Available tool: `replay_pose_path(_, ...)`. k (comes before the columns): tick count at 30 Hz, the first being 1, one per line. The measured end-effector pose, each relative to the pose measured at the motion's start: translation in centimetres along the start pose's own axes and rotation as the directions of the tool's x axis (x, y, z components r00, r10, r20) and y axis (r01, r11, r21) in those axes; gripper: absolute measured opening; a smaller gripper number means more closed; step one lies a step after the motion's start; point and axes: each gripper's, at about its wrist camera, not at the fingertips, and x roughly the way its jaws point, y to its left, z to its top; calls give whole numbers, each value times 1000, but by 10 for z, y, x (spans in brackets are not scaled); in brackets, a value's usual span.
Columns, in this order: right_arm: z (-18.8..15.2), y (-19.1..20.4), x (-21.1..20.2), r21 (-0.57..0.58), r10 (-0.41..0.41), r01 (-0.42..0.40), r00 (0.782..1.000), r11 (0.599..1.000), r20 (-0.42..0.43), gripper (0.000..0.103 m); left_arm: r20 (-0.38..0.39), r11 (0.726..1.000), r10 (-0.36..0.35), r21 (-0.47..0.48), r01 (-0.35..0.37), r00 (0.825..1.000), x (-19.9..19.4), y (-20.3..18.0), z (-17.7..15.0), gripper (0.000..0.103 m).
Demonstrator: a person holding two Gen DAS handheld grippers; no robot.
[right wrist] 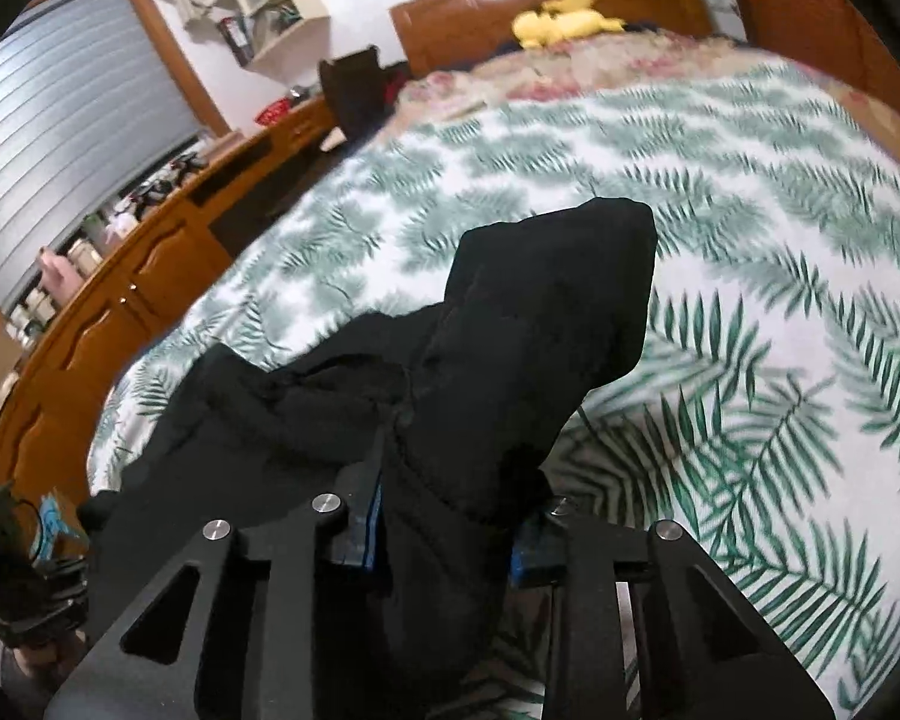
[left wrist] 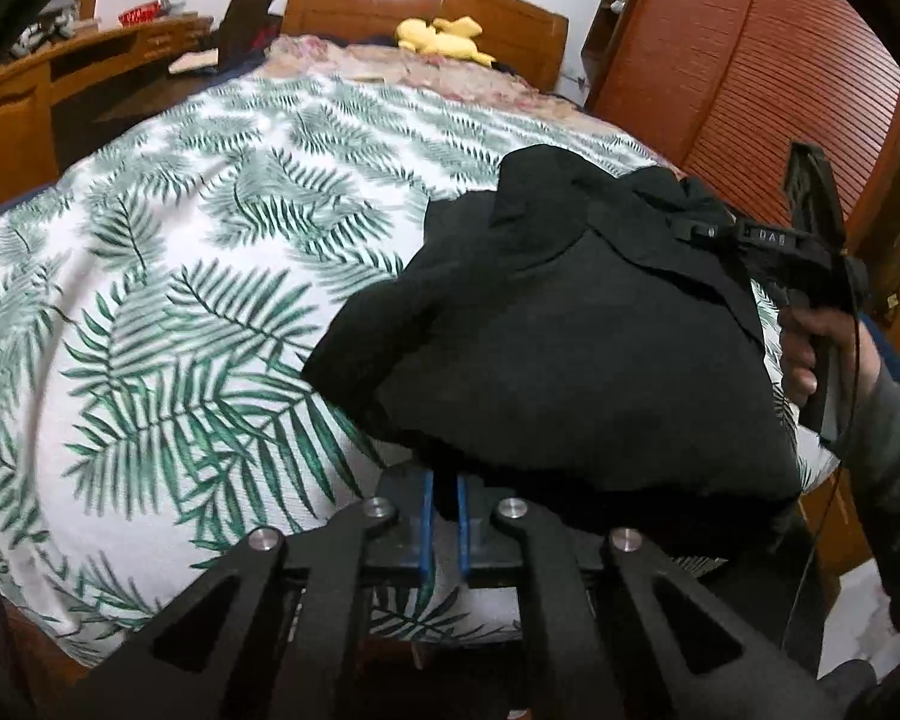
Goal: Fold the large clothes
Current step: 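Grasp the folded black coat with both tools and lift it off the bed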
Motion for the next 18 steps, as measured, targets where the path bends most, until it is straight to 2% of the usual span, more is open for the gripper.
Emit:
replay_pose_path(6, 24, 43, -6, -90, 32, -29, 999, 995, 30, 26, 112, 999, 49, 5, -50, 992, -38, 12, 11, 2)
replay_pose_path(11, 51, 104, 21, -178, 69, -66, 998, 982, 11, 26, 190, 991, 133, -60, -123, 973, -76, 64, 24, 2)
replay_pose_path(18, 81, 207, 80, -329, 158, -158, 987, 931, -25, 26, 232, 962, 260, -151, -229, 937, -109, 141, 31, 1)
